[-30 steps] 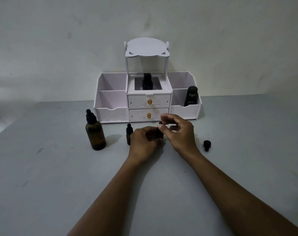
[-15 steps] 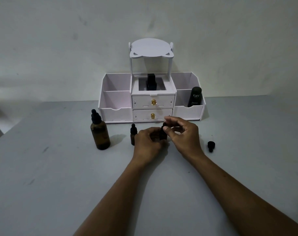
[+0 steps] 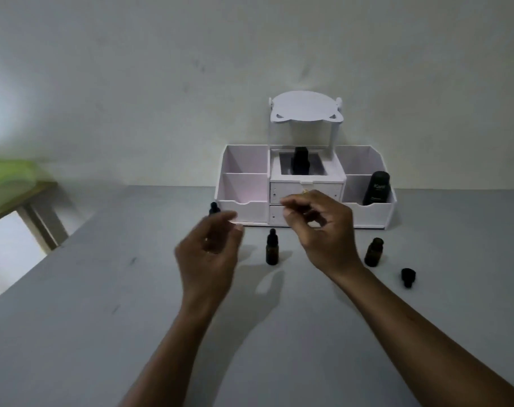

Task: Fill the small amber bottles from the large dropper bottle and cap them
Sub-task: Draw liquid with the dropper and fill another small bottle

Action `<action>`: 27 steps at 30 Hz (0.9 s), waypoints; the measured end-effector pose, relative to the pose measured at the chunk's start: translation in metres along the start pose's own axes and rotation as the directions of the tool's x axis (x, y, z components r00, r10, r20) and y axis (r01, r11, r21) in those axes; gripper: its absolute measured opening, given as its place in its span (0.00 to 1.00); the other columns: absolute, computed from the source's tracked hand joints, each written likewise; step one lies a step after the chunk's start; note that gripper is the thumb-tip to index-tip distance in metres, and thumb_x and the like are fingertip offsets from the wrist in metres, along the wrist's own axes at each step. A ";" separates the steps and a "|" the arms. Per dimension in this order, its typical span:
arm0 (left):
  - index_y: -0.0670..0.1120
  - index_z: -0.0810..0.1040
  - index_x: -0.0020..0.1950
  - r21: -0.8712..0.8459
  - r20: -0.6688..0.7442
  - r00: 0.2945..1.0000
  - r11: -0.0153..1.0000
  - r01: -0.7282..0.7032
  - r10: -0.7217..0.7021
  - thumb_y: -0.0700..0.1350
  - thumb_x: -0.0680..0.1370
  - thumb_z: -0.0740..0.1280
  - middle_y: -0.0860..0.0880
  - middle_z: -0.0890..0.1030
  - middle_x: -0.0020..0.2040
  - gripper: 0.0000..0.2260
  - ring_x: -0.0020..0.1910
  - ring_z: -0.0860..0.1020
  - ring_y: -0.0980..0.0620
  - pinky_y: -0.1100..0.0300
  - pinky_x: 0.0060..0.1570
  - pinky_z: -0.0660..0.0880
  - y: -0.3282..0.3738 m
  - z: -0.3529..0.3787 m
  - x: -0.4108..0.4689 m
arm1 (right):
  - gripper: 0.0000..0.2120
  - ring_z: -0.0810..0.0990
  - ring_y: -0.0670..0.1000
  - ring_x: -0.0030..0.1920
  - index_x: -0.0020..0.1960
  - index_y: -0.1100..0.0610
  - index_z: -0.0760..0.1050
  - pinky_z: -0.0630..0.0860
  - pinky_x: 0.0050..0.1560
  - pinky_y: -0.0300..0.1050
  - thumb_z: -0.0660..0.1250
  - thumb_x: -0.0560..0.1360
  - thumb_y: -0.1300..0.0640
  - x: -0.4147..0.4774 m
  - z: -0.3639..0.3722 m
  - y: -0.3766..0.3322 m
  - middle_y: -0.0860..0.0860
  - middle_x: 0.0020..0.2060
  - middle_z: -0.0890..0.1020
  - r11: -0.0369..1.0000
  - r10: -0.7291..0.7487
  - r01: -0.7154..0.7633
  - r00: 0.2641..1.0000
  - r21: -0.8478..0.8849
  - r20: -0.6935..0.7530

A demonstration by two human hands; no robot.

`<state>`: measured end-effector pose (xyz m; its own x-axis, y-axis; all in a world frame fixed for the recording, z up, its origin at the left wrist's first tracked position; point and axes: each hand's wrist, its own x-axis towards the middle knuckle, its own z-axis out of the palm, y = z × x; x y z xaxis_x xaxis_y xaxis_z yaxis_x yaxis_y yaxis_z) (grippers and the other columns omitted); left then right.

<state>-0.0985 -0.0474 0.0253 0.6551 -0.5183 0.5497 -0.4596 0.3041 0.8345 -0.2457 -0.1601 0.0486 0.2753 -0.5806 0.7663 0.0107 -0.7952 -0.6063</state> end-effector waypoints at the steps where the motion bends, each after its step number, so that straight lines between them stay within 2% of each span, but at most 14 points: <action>1: 0.51 0.84 0.52 0.001 -0.067 0.998 1.000 -0.013 0.014 0.38 0.76 0.74 0.53 0.83 0.40 0.09 0.35 0.80 0.58 0.66 0.35 0.76 -0.002 -0.011 0.008 | 0.06 0.83 0.45 0.42 0.50 0.59 0.84 0.79 0.40 0.37 0.72 0.74 0.66 0.005 0.013 -0.007 0.49 0.43 0.85 0.999 0.029 -0.030 0.999 0.028 0.042; 2: 0.50 0.83 0.53 0.013 -0.100 0.995 1.000 -0.009 0.011 0.39 0.76 0.74 0.53 0.83 0.41 0.09 0.37 0.80 0.60 0.68 0.36 0.75 -0.007 -0.022 0.017 | 0.07 0.83 0.45 0.43 0.50 0.58 0.84 0.79 0.40 0.37 0.72 0.74 0.65 0.010 0.027 -0.012 0.49 0.44 0.85 0.997 0.063 -0.067 0.995 0.049 0.083; 4: 0.50 0.82 0.58 0.042 -0.071 0.996 0.998 0.049 -0.046 0.41 0.74 0.76 0.53 0.83 0.46 0.13 0.42 0.81 0.61 0.68 0.39 0.75 -0.024 -0.041 0.032 | 0.08 0.82 0.43 0.44 0.52 0.55 0.84 0.79 0.40 0.35 0.73 0.74 0.62 0.017 0.055 -0.018 0.47 0.46 0.85 0.988 0.127 -0.137 0.982 0.067 0.142; 8: 0.53 0.78 0.67 0.078 0.158 0.970 0.982 0.174 -0.185 0.45 0.72 0.77 0.51 0.84 0.58 0.24 0.55 0.83 0.56 0.59 0.51 0.80 -0.058 -0.057 0.044 | 0.12 0.81 0.42 0.49 0.58 0.52 0.82 0.78 0.44 0.33 0.73 0.75 0.54 0.025 0.097 -0.012 0.44 0.51 0.84 0.966 0.248 -0.257 0.952 0.031 0.179; 11: 0.54 0.77 0.69 0.080 0.308 0.920 0.970 0.229 -0.242 0.52 0.68 0.77 0.53 0.83 0.61 0.30 0.59 0.82 0.56 0.58 0.57 0.80 -0.069 -0.054 0.042 | 0.17 0.81 0.43 0.51 0.61 0.52 0.81 0.76 0.47 0.30 0.74 0.74 0.49 0.026 0.112 -0.003 0.45 0.54 0.83 0.942 0.331 -0.337 0.918 -0.010 0.220; 14: 0.52 0.78 0.69 0.093 0.398 0.882 0.968 0.235 -0.253 0.47 0.70 0.76 0.54 0.84 0.60 0.27 0.59 0.82 0.57 0.60 0.58 0.80 -0.072 -0.050 0.040 | 0.14 0.82 0.44 0.51 0.58 0.54 0.83 0.73 0.46 0.28 0.73 0.75 0.49 0.022 0.119 0.000 0.46 0.52 0.85 0.933 0.355 -0.357 0.901 -0.040 0.251; 18: 0.47 0.80 0.67 0.082 0.413 0.876 0.968 0.238 -0.251 0.39 0.74 0.76 0.51 0.86 0.57 0.21 0.56 0.84 0.54 0.59 0.57 0.81 -0.076 -0.050 0.041 | 0.11 0.83 0.42 0.48 0.54 0.54 0.85 0.76 0.48 0.30 0.73 0.75 0.50 0.018 0.123 -0.001 0.47 0.47 0.86 0.941 0.332 -0.338 0.917 -0.012 0.221; 21: 0.47 0.80 0.68 0.092 0.408 0.874 0.964 0.251 -0.266 0.39 0.74 0.76 0.49 0.86 0.58 0.22 0.56 0.85 0.52 0.55 0.59 0.81 -0.079 -0.051 0.041 | 0.11 0.84 0.42 0.48 0.55 0.55 0.85 0.76 0.49 0.29 0.73 0.75 0.50 0.019 0.122 -0.002 0.47 0.48 0.87 0.942 0.331 -0.336 0.920 -0.009 0.211; 27: 0.47 0.79 0.68 0.083 0.401 0.878 0.965 0.248 -0.260 0.39 0.75 0.75 0.48 0.85 0.58 0.22 0.55 0.85 0.52 0.54 0.59 0.81 -0.082 -0.049 0.041 | 0.10 0.85 0.43 0.46 0.53 0.55 0.86 0.81 0.50 0.39 0.73 0.75 0.51 0.017 0.124 -0.001 0.48 0.45 0.87 0.939 0.332 -0.342 0.927 0.027 0.174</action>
<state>-0.0041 -0.0543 -0.0183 0.4542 -0.8551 0.2499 -0.3304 0.0988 0.9386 -0.1216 -0.1472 0.0361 0.4262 -0.7719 0.4717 -0.0580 -0.5437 -0.8373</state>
